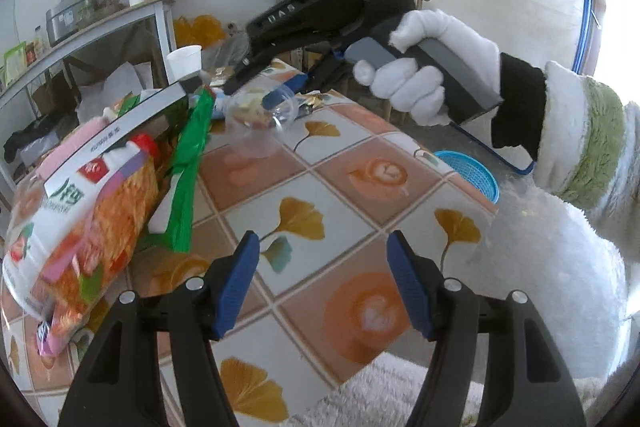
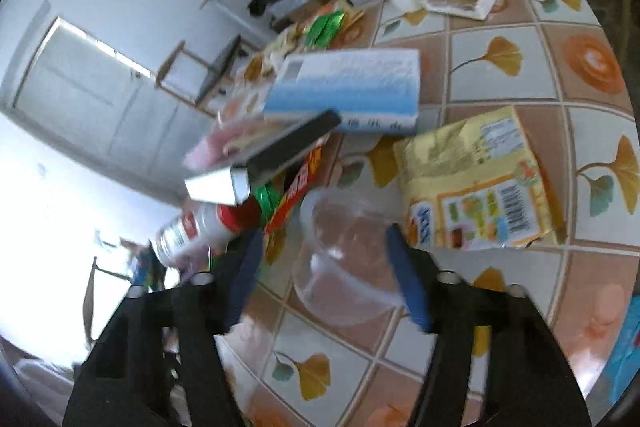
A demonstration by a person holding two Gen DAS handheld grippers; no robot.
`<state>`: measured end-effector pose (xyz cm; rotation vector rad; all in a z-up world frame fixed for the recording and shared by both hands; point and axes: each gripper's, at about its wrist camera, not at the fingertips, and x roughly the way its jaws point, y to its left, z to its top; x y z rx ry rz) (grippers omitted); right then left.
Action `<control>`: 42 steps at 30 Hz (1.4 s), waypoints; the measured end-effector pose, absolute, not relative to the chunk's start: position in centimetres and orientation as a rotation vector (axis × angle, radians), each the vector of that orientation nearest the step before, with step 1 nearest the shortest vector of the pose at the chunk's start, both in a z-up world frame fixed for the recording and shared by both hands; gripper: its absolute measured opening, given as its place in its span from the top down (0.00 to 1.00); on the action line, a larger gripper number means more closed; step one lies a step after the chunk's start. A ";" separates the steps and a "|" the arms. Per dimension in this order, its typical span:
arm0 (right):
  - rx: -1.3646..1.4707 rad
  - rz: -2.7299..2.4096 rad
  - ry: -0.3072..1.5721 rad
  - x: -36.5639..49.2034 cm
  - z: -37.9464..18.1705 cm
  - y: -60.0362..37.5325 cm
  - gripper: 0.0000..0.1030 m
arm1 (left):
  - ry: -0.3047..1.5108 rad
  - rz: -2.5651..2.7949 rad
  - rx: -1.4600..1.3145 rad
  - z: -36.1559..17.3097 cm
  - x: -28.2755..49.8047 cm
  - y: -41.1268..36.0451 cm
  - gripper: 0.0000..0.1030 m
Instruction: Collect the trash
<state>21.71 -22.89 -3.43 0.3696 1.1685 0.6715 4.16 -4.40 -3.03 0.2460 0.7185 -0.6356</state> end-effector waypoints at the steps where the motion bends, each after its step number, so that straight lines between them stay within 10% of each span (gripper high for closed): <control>1: 0.348 0.665 1.176 21.2 -3.3 -22.6 0.66 | 0.717 -0.635 0.242 -3.0 4.1 -4.2 0.38; 5: 0.319 0.647 1.200 19.2 -2.8 -21.9 0.95 | 0.715 -0.631 0.231 -3.0 3.8 -3.9 0.38; 12: 0.236 0.587 1.293 16.1 -2.3 -20.7 0.96 | 0.692 -0.642 0.203 -2.3 3.0 -3.3 0.38; 23: 0.140 0.610 1.323 12.9 -0.9 -17.1 0.50 | 0.778 -0.701 0.012 -2.8 3.4 -2.1 0.38; 42: 0.516 0.673 1.154 11.9 0.1 -23.9 0.47 | 0.922 -0.584 -0.362 -5.0 9.9 0.2 0.58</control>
